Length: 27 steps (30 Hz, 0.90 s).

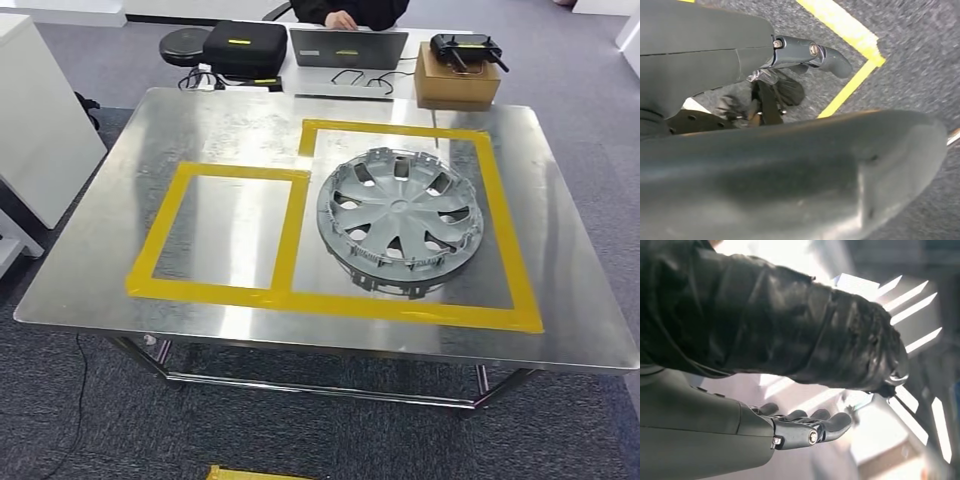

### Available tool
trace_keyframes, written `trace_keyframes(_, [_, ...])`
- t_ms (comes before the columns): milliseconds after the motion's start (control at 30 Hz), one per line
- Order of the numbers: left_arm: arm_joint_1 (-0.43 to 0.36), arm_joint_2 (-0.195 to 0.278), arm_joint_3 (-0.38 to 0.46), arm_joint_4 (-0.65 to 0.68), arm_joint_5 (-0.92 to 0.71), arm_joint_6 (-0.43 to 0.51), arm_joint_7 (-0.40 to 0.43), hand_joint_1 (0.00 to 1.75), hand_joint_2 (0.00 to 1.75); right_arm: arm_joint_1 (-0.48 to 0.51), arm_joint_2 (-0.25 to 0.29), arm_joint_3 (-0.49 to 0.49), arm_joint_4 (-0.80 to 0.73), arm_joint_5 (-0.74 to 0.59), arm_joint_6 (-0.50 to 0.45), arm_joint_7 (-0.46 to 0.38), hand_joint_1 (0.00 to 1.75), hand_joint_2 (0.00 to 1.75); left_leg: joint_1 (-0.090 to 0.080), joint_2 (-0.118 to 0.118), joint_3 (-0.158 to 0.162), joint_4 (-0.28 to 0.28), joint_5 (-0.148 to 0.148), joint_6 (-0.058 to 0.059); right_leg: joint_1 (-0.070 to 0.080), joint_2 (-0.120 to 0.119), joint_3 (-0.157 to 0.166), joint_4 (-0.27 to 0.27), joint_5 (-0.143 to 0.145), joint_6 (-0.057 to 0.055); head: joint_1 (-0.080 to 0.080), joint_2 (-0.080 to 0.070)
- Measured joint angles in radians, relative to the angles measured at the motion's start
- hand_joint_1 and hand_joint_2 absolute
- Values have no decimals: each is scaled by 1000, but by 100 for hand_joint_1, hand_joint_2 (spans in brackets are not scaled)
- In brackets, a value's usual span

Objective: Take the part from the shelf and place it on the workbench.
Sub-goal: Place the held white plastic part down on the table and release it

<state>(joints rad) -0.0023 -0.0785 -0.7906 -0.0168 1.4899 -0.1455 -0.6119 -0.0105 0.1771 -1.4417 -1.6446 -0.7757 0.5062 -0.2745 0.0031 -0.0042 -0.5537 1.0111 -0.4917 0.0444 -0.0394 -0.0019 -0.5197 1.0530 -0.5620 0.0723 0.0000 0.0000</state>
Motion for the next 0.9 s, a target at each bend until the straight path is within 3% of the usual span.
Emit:
trace_keyframes(67, [-1,0,-21,0,0,13,26,0,0,-7,7,-22,34,121,-69,-39,0,0,-1,-2,-1,6,1,-14,5,2,27,-50,21,-9,1,0])
trace_keyframes(167, [-2,0,-49,0,0,38,58,0,0,-9,19,-40,104,324,-167,-106,0,0,2,-3,-6,11,1,-35,8,3,14,-51,30,-29,0,0])
trace_keyframes(200, [-3,0,-59,1,0,45,63,0,0,-8,25,-43,131,390,-193,-125,0,0,3,-2,-13,26,-18,-41,7,2,8,-53,36,-38,-2,0])
trace_keyframes(267, [-3,0,-78,1,0,52,67,0,0,-7,38,-48,189,522,-259,-149,0,0,5,-1,-44,115,-95,-49,7,-1,-5,-54,50,-53,-7,0])
trace_keyframes(333, [-4,0,-94,2,0,52,62,0,0,-7,54,-54,254,666,-358,-145,0,0,5,0,-79,239,-169,-52,11,-3,-22,-53,63,-59,-10,0])
trace_keyframes(367, [-4,0,-101,2,0,51,57,0,0,-7,62,-58,289,726,-404,-133,0,0,5,0,-82,273,-179,-51,13,-4,-32,-51,70,-60,-10,0])
trace_keyframes(400, [-3,0,-109,2,0,51,52,0,0,-8,69,-64,330,765,-439,-113,0,0,4,0,-66,269,-169,-49,16,-5,-41,-50,77,-60,-10,0])
trace_keyframes(433, [-3,0,-115,2,0,51,49,0,0,-8,77,-69,374,781,-459,-88,0,0,4,0,-32,225,-143,-45,18,-5,-50,-48,83,-60,-10,0])
trace_keyframes(500, [-5,0,-124,2,0,53,50,0,0,-8,94,-75,464,784,-477,-39,0,0,0,0,66,71,-92,-33,21,-4,-64,-45,95,-56,-10,0])
trace_keyframes(567, [-8,0,-131,2,0,57,54,0,0,-7,108,-75,539,796,-492,-15,0,0,-6,-1,122,-31,-75,-24,22,-4,-71,-45,108,-47,-10,0])
trace_keyframes(667, [-10,-3,-141,2,0,67,78,0,0,-6,121,-74,629,908,-582,48,0,0,-9,1,115,-51,-58,-12,20,-2,-77,-51,126,-28,-14,0])
trace_keyframes(700, [-11,-4,-145,2,0,75,95,0,0,-5,123,-73,666,985,-643,93,0,0,-7,3,106,-54,-47,-5,20,-1,-83,-44,113,-22,-13,0])
trace_keyframes(767, [-14,-3,-167,2,-14,106,146,0,0,-2,119,-57,765,1183,-768,212,0,0,-4,6,82,-59,-24,6,20,0,-109,23,33,-15,-7,0])
trace_keyframes(833, [-15,2,-225,2,-83,158,224,0,0,3,104,-4,896,1421,-822,349,0,0,-6,8,55,-57,-4,11,20,0,-136,146,-62,-11,1,0])
trace_keyframes(867, [-15,5,-267,2,-132,183,267,0,0,6,92,41,965,1538,-818,410,0,0,-8,10,41,-54,6,11,20,0,-140,195,-78,-10,2,0])
trace_keyframes(900, [-17,9,-311,2,-175,204,306,0,0,6,82,92,1031,1639,-805,458,0,0,-10,13,25,-51,16,11,20,0,-129,217,-70,-10,2,0])
